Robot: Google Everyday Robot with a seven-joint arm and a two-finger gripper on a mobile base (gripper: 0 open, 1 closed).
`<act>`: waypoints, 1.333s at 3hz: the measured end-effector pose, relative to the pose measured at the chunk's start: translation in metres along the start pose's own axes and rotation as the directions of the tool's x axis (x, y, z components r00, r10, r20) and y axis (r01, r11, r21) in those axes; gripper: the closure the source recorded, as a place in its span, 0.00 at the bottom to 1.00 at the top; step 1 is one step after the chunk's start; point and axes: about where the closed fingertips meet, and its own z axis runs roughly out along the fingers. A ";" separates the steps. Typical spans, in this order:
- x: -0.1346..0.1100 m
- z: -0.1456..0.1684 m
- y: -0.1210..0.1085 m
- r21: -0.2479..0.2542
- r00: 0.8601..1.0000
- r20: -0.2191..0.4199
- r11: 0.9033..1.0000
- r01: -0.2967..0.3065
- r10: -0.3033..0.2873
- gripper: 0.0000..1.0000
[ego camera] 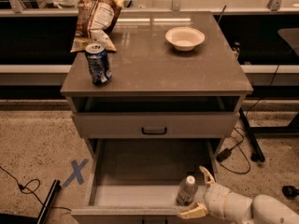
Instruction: Pick blue plastic bottle from middle drawer and place on counter
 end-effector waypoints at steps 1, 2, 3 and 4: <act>0.008 0.013 -0.024 0.096 1.000 -0.001 0.995 -0.031 0.031 0.00; 0.008 0.013 -0.024 0.096 1.000 -0.002 0.995 -0.031 0.031 0.00; 0.007 0.015 -0.023 0.093 1.000 0.000 0.995 -0.030 0.030 0.27; 0.006 0.016 -0.023 0.090 1.000 0.001 0.995 -0.029 0.030 0.50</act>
Offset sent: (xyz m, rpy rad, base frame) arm 0.0218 -0.0058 -0.0089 -0.0011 -0.0135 -0.0848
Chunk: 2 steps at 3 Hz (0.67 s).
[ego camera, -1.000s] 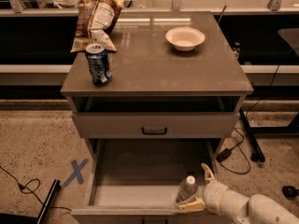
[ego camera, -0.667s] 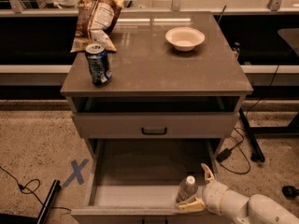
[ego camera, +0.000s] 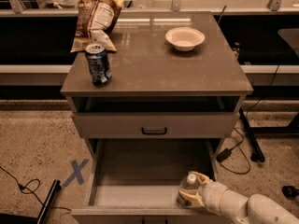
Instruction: Pick blue plastic bottle from middle drawer and place on counter
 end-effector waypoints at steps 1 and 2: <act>-0.022 0.003 0.020 -0.053 0.999 -0.019 0.998 0.044 -0.045 0.73; -0.076 0.003 0.067 -0.186 0.992 0.009 0.975 0.122 -0.123 0.96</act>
Offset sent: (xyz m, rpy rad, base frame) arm -0.0738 0.1404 0.1315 -0.0171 -0.0328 0.4739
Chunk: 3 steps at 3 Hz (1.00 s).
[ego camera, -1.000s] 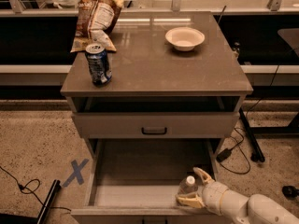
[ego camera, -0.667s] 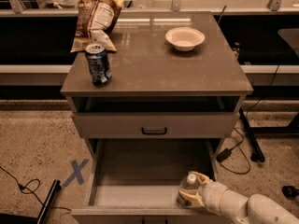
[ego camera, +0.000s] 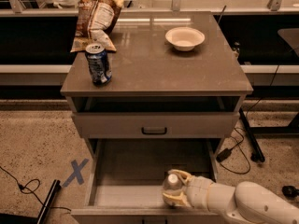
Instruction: Pick blue plastic bottle from middle drawer and place on counter
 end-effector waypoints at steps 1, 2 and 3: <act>-0.065 0.002 0.035 -0.126 0.995 0.051 0.988 0.089 -0.083 1.00; -0.119 -0.003 0.052 -0.201 0.986 0.105 0.968 0.148 -0.129 1.00; -0.119 -0.003 0.052 -0.201 0.986 0.105 0.968 0.148 -0.129 1.00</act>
Offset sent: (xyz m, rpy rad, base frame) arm -0.0370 0.1014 0.1565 0.0769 -0.0869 0.3523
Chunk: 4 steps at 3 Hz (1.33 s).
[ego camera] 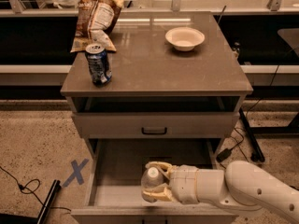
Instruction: Pick blue plastic bottle from middle drawer and place on counter
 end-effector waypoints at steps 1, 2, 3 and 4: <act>0.000 -0.003 -0.009 -0.038 1.000 -0.026 0.999 0.011 -0.012 1.00; -0.007 -0.018 -0.041 -0.107 1.000 -0.009 0.994 0.001 -0.002 1.00; -0.033 -0.047 -0.060 -0.160 0.997 0.079 0.986 0.039 -0.026 1.00; -0.043 -0.051 -0.045 -0.228 0.994 0.106 0.972 0.054 -0.030 1.00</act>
Offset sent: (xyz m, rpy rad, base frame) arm 0.0369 -0.0430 0.0673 0.0798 0.1314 0.3293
